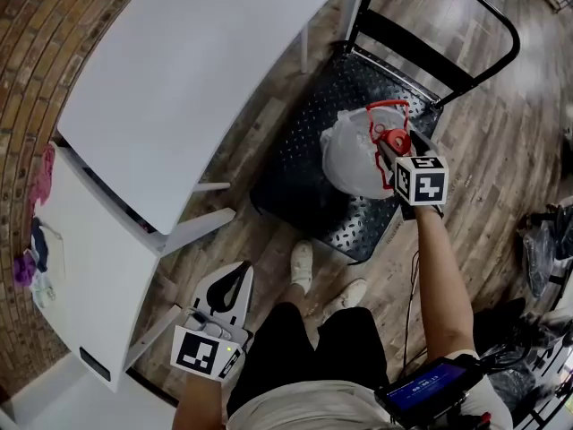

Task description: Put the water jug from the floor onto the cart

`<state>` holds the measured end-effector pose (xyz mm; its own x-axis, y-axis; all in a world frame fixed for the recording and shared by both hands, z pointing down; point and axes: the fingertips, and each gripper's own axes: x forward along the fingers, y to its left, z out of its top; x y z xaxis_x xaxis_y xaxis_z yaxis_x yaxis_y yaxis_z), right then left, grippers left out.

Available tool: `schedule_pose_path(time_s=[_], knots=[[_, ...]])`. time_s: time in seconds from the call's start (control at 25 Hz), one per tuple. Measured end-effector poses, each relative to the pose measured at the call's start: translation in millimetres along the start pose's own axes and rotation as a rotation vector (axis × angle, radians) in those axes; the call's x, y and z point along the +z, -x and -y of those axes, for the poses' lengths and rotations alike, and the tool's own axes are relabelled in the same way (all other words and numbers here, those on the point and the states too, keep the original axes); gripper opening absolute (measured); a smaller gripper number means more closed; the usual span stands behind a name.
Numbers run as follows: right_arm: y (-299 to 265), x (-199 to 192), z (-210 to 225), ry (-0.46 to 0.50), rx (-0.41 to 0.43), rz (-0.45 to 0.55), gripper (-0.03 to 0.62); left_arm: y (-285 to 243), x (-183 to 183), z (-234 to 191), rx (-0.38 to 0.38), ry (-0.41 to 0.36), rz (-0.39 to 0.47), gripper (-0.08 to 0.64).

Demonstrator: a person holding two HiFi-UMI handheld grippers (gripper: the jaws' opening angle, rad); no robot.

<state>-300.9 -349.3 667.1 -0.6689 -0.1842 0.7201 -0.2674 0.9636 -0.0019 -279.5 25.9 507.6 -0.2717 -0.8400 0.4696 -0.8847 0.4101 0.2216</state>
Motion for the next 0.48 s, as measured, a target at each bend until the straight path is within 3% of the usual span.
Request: schedule_pose_path(time_s=[0.2,0.48], knots=[[38.2,28.1,-10.3,0.056,-0.006,0.063,0.311,-4.1,9.6,1.1,-0.025,-0.002,0.023,0.0],[128.1,68.2,-32.6,0.056,-0.029,0.192,0.311,-12.9,31.8,7.5,-0.092,-0.036,0.049,0.002]])
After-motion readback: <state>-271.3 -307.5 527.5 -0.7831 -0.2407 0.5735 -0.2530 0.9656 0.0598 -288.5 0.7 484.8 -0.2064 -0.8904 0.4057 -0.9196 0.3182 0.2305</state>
